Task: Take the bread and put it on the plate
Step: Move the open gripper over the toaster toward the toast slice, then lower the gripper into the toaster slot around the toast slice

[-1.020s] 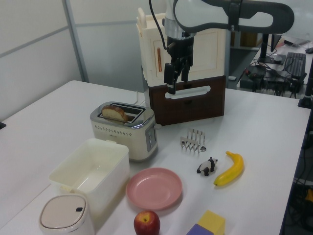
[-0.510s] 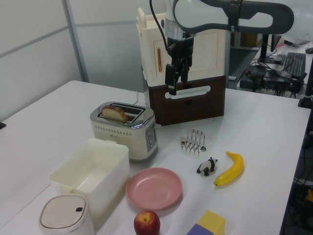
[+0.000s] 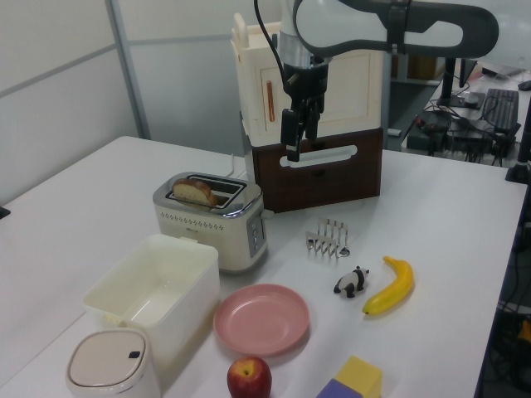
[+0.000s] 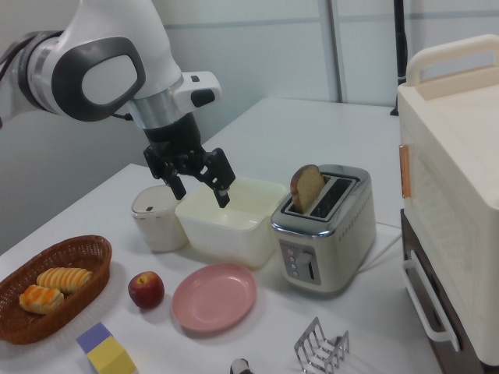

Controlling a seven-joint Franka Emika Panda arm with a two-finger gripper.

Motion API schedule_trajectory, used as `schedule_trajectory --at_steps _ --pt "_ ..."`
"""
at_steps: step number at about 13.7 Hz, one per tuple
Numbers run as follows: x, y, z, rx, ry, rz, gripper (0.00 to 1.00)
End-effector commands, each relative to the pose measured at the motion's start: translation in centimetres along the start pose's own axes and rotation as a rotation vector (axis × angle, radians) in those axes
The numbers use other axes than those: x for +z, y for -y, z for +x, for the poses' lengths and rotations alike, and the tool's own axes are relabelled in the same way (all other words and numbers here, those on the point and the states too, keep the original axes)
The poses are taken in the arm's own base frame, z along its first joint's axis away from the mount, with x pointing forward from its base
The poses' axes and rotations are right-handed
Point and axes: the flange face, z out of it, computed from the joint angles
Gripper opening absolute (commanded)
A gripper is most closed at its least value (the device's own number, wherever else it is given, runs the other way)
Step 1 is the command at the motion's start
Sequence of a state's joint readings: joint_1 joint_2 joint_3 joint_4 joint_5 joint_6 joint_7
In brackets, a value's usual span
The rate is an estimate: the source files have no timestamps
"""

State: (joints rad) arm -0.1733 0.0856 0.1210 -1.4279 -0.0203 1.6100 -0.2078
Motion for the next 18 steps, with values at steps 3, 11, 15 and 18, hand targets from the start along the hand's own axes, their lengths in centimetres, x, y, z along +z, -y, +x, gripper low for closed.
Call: schedule_trajectory --at_steps 3,11,15,18 --pt "2.8 0.8 5.2 0.001 -0.220 -0.007 1.00" --pt "10.0 1.2 10.9 -0.062 -0.372 -0.082 1.00" --pt "12.1 1.3 12.6 -0.108 -0.415 -0.139 1.00" --pt "14.2 1.0 13.7 -0.139 -0.452 -0.179 1.00"
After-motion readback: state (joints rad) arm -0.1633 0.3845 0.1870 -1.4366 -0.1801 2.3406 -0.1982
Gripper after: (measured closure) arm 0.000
